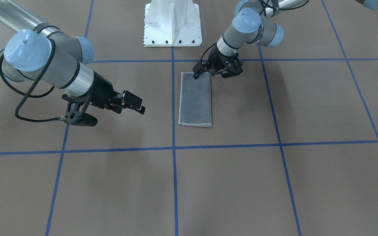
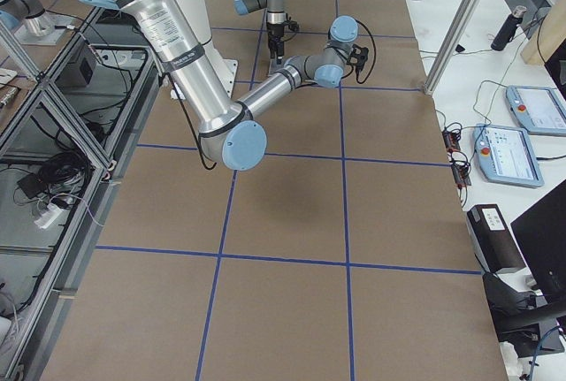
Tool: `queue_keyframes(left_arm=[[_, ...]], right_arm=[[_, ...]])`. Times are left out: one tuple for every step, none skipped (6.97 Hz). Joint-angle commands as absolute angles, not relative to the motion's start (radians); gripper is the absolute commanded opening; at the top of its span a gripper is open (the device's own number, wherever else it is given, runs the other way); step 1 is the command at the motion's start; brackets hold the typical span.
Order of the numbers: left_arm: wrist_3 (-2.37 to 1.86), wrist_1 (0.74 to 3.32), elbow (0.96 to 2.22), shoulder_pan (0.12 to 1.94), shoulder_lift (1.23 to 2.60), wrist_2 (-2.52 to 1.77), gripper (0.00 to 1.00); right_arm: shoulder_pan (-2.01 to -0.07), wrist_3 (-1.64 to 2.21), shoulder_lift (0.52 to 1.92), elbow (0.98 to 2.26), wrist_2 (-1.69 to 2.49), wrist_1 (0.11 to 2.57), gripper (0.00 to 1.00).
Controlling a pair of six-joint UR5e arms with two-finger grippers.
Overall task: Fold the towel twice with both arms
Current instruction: 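Lower the left gripper onto the strip's end nearest the robot and close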
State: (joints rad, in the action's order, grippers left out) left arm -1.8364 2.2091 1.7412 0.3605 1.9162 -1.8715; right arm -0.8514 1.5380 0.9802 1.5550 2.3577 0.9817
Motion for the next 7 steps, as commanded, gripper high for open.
queue_keyframes(left_arm=[[-1.838, 2.209, 1.74, 0.36, 1.916, -1.871, 0.83], [-1.839, 2.207, 1.736, 0.36, 1.914, -1.871, 0.54], [-1.839, 2.207, 1.738, 0.36, 1.904, -1.871, 0.42], [-1.839, 2.207, 1.746, 0.36, 1.902, -1.871, 0.33], [-1.839, 2.207, 1.758, 0.36, 1.901, -1.871, 0.23], [-1.842, 2.201, 1.784, 0.362, 1.899, -1.873, 0.03], [-1.842, 2.151, 1.819, 0.361, 1.902, -1.878, 0.0]], right_arm=[[-0.851, 1.539, 0.979, 1.555, 2.358, 0.982, 1.0], [-0.851, 1.542, 0.98, 1.555, 2.358, 0.982, 1.0], [-0.851, 1.542, 0.98, 1.555, 2.356, 0.982, 1.0], [-0.851, 1.542, 0.98, 1.554, 2.356, 0.982, 1.0], [-0.851, 1.542, 0.98, 1.555, 2.356, 0.983, 1.0], [-0.851, 1.542, 0.98, 1.554, 2.356, 0.983, 1.0], [-0.851, 1.543, 0.98, 1.554, 2.356, 0.983, 1.0]])
